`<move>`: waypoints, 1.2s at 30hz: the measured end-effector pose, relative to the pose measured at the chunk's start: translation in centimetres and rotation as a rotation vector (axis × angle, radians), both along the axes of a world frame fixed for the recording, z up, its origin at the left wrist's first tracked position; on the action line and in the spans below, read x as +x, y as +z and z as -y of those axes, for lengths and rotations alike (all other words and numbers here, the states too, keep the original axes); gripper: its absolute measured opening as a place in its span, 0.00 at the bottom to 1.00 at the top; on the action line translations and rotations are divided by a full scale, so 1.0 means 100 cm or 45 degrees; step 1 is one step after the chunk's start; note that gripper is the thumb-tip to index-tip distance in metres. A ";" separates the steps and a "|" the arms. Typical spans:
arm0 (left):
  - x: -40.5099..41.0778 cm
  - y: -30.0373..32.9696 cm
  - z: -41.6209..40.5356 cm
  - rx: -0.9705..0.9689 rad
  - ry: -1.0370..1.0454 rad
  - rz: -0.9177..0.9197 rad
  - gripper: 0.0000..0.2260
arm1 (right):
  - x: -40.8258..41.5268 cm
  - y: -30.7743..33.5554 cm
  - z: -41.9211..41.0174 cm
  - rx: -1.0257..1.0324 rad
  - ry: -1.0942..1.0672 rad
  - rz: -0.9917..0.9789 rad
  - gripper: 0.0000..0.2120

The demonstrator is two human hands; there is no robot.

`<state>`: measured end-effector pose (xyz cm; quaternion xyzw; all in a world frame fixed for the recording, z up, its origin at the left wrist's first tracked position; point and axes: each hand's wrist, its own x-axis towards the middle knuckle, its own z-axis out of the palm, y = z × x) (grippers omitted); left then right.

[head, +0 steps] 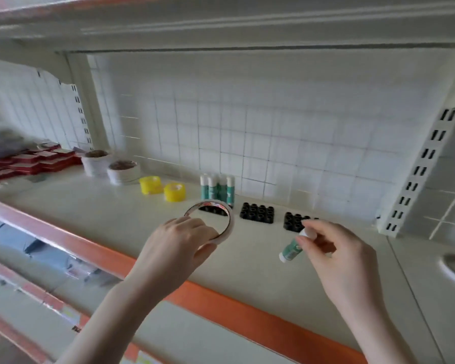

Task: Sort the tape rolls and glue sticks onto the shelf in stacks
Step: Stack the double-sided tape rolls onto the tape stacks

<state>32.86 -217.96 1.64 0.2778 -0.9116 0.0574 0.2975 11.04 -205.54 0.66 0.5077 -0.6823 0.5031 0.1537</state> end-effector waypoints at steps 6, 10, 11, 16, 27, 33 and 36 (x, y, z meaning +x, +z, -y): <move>0.068 -0.003 0.058 0.041 0.068 -0.026 0.12 | 0.053 0.016 0.073 0.043 0.042 0.042 0.09; 0.078 -0.009 0.083 0.070 0.072 -0.048 0.12 | 0.060 0.025 0.109 0.082 0.069 0.013 0.06; 0.078 -0.012 0.088 0.078 0.077 -0.046 0.12 | 0.058 0.028 0.118 0.099 0.076 0.020 0.05; 0.075 -0.020 0.109 0.101 0.103 -0.025 0.12 | 0.044 0.040 0.167 0.245 0.105 0.000 0.06; 0.070 -0.027 0.137 0.123 0.098 -0.033 0.09 | 0.034 0.020 0.229 0.484 0.128 -0.139 0.07; 0.068 -0.028 0.152 0.122 0.046 -0.021 0.05 | 0.033 0.010 0.238 0.467 0.100 -0.182 0.09; 0.068 -0.029 0.157 0.125 0.019 -0.014 0.04 | 0.032 0.008 0.240 0.407 0.100 -0.182 0.07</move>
